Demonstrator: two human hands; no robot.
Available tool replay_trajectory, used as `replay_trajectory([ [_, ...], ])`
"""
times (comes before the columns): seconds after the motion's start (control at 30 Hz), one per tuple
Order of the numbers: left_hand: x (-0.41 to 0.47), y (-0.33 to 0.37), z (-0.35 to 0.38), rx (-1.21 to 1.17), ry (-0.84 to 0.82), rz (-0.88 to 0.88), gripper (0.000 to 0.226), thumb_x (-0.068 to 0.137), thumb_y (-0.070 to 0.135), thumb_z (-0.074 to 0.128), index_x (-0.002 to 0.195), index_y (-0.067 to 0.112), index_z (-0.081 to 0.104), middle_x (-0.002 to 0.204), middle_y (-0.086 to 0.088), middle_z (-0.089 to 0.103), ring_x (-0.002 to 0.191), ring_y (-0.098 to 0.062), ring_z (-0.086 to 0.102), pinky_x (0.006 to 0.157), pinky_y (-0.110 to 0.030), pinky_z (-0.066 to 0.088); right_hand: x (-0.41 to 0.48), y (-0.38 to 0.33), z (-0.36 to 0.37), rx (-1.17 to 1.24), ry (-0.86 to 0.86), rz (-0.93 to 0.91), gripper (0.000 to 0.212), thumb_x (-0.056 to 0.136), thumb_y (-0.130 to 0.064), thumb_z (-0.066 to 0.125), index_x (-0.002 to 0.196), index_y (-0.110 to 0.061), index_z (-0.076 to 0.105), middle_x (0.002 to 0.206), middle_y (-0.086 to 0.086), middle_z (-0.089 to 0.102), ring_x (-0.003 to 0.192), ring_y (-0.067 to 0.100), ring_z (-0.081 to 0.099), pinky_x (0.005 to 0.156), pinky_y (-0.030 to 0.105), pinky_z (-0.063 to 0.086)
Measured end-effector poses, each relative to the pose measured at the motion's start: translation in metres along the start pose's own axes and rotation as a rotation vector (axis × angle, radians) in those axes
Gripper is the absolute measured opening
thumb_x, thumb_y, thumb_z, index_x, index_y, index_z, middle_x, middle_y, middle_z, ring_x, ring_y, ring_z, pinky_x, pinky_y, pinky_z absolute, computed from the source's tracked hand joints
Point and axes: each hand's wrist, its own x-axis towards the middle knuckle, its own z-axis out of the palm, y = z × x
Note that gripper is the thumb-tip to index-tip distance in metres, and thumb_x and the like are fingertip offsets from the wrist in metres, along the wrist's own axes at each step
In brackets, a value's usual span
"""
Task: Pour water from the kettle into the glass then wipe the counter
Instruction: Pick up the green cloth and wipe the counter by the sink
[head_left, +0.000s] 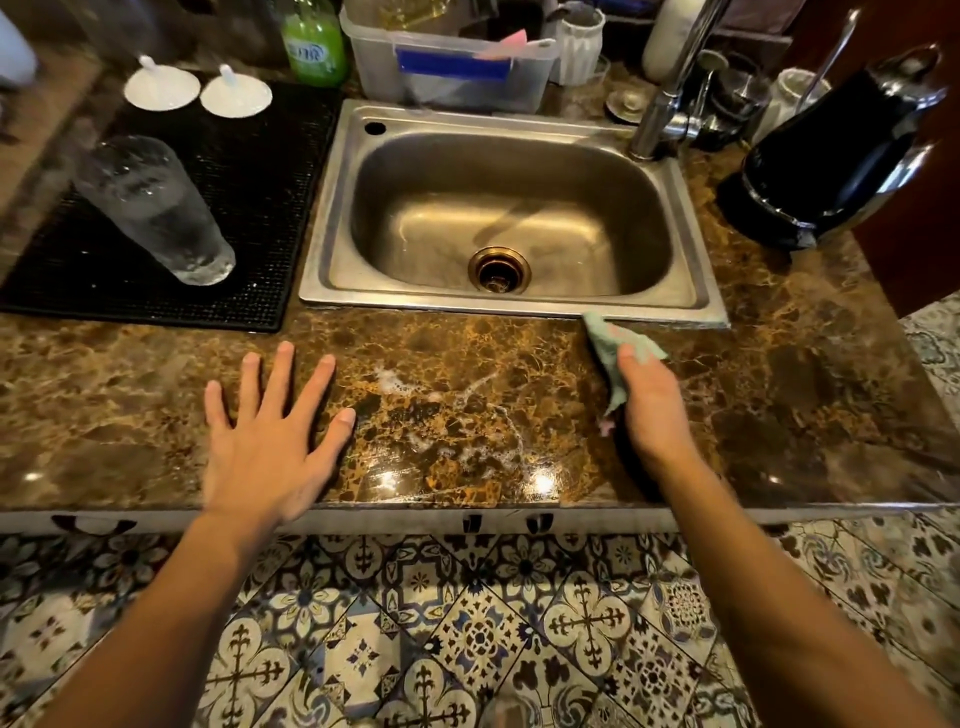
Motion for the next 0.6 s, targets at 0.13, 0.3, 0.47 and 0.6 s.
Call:
replay_trajectory([
  [0.13, 0.000, 0.000, 0.000, 0.008, 0.001, 0.005, 0.071, 0.097, 0.073, 0.008, 0.161, 0.045, 0.007, 0.173, 0.000, 0.000, 0.158, -0.029, -0.005, 0.124, -0.061, -0.002, -0.033, 0.004, 0.065, -0.190, -0.183, -0.096, 0.036, 0.105, -0.049, 0.036, 0.126, -0.035, 0.062, 0.088, 0.002, 0.071, 0.064, 0.006, 0.065, 0.052, 0.022, 0.055],
  [0.3, 0.000, 0.001, -0.004, 0.007, -0.007, 0.003, 0.072, 0.095, 0.074, 0.003, 0.161, 0.045, 0.003, 0.173, 0.000, -0.003, 0.158, -0.027, -0.008, 0.125, -0.061, -0.002, -0.068, 0.002, 0.118, 0.120, -0.320, 0.100, 0.033, 0.110, -0.033, 0.042, 0.124, -0.018, 0.068, 0.094, -0.002, 0.070, 0.071, 0.002, 0.060, 0.064, 0.020, 0.048],
  [0.47, -0.001, 0.003, -0.007, -0.016, -0.014, 0.000, 0.072, 0.094, 0.074, 0.003, 0.161, 0.046, 0.003, 0.173, 0.000, -0.003, 0.158, -0.026, -0.010, 0.125, -0.060, -0.003, -0.072, -0.027, 0.096, 0.668, -0.268, 0.336, 0.049, 0.093, -0.036, 0.057, 0.132, -0.007, 0.061, 0.123, 0.017, 0.074, 0.114, 0.032, 0.068, 0.094, 0.041, 0.055],
  [0.6, -0.002, 0.002, -0.006, -0.039, -0.009, 0.000, 0.071, 0.095, 0.073, 0.005, 0.161, 0.046, 0.006, 0.173, 0.000, -0.002, 0.158, -0.026, -0.010, 0.125, -0.060, -0.004, -0.047, -0.040, 0.019, 0.735, -0.061, 0.197, 0.052, 0.094, -0.035, 0.058, 0.135, -0.004, 0.059, 0.132, 0.021, 0.069, 0.125, 0.038, 0.064, 0.106, 0.049, 0.052],
])
